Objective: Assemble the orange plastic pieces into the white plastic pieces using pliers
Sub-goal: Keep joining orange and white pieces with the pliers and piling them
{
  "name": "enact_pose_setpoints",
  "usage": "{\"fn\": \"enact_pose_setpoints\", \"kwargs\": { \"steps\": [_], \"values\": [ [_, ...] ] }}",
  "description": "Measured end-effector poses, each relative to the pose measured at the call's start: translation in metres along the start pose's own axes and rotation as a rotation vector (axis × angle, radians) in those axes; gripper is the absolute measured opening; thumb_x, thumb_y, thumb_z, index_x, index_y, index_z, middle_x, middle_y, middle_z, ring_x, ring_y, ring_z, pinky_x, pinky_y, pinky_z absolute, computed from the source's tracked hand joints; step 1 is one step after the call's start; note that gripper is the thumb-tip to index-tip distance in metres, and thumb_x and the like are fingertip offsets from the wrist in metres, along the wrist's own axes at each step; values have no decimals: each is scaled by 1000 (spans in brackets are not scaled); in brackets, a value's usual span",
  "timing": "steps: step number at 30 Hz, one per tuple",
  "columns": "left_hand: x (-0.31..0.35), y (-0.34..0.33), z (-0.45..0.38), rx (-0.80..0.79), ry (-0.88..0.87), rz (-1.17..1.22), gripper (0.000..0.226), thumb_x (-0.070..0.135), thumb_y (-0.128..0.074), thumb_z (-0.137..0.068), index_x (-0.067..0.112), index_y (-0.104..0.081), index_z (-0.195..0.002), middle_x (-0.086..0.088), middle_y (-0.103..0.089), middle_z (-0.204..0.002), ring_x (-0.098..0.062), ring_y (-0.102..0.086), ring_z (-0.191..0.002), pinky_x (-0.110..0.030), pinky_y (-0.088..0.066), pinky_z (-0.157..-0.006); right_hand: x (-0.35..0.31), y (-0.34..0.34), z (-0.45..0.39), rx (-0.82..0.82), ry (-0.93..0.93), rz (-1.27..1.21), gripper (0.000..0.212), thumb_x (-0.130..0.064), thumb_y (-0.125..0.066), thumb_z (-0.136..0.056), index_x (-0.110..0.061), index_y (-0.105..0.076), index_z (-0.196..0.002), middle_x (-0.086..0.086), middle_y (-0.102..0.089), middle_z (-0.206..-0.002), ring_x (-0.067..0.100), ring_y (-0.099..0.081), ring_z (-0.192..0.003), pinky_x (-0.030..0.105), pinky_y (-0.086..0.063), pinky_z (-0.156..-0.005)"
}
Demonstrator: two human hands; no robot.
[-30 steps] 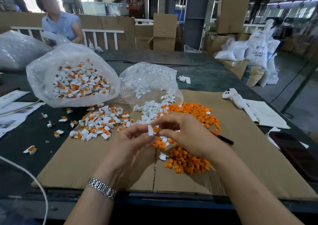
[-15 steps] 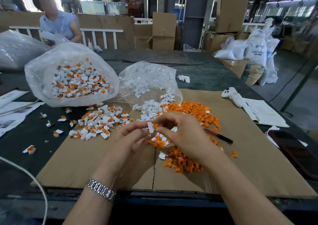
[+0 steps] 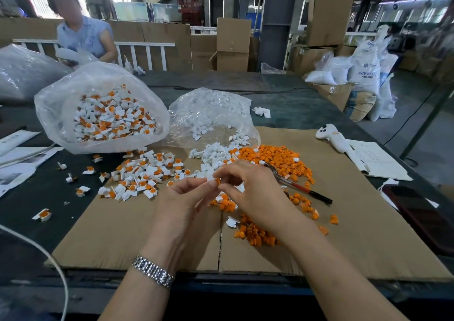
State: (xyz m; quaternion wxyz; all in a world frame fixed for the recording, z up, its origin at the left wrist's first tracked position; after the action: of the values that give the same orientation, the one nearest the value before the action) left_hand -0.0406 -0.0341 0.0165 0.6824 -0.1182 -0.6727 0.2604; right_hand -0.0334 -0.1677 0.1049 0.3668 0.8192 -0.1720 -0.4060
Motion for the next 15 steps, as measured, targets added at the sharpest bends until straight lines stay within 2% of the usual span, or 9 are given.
{"fn": "enact_pose_setpoints", "kwargs": {
  "steps": [4, 6, 7, 10, 13, 15],
  "values": [
    [-3, 4, -5, 26, 26, 23, 44, 11, -91, -52, -4, -75, -91, -24, -77, -100, -30, -77, -99, -27, -62, -81, 23, 5, 1, 46, -106, -110, 27, -20, -71, -93, -22, -68, -120, -11, -67, -98, 1, -62, -89, 16, -52, -86],
    [-6, 9, -7, 51, 68, 55, 43, 8, -91, -53, -4, -76, -92, -24, -77, -103, -31, -77, -101, -26, -62, -78, 55, 15, 0, 87, -239, 65, 28, -29, -67, -95, -21, -65, -122, -6, -63, -109, 3, -60, -94, 24, -53, -90],
    [-7, 12, -8, 73, 87, 61, 37, 6, -91, -54, 0, -79, -88, -23, -77, -103, -30, -77, -99, -26, -63, -75, 76, 20, 1, 77, -344, 218, 32, -35, -63, -96, -19, -61, -124, -1, -59, -117, 10, -58, -102, 31, -51, -94],
    [-9, 21, -11, 123, 113, 10, 24, 8, -91, -58, 9, -83, -80, -17, -79, -101, -26, -79, -91, -25, -62, -64, 132, 22, 14, -89, -645, 552, 52, -53, -57, -95, -13, -52, -127, 12, -49, -132, 30, -49, -123, 49, -42, -103],
    [-11, 19, -10, 118, 134, -33, 48, 16, -93, -49, 7, -79, -94, -14, -80, -99, -23, -79, -84, -23, -60, -58, 154, 13, 21, -226, -705, 602, 59, -59, -59, -92, -11, -52, -126, 13, -51, -132, 33, -47, -125, 52, -40, -103],
    [-12, 15, -9, 102, 152, -22, 58, 17, -92, -47, 4, -75, -100, -13, -80, -94, -21, -79, -78, -21, -58, -54, 156, 13, 19, -226, -683, 607, 51, -52, -60, -94, -11, -53, -123, 13, -53, -128, 32, -50, -121, 51, -42, -102]
  ]
}}
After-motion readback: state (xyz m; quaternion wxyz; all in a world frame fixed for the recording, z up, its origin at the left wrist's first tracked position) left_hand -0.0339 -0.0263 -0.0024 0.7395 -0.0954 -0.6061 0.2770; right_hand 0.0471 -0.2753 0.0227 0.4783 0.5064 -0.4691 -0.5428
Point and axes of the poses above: each hand's wrist, its own z-axis away from the middle knuckle, its own y-axis out of the back of the hand, x = y × z, the point moved 9 cm from there along -z, towards the middle knuckle
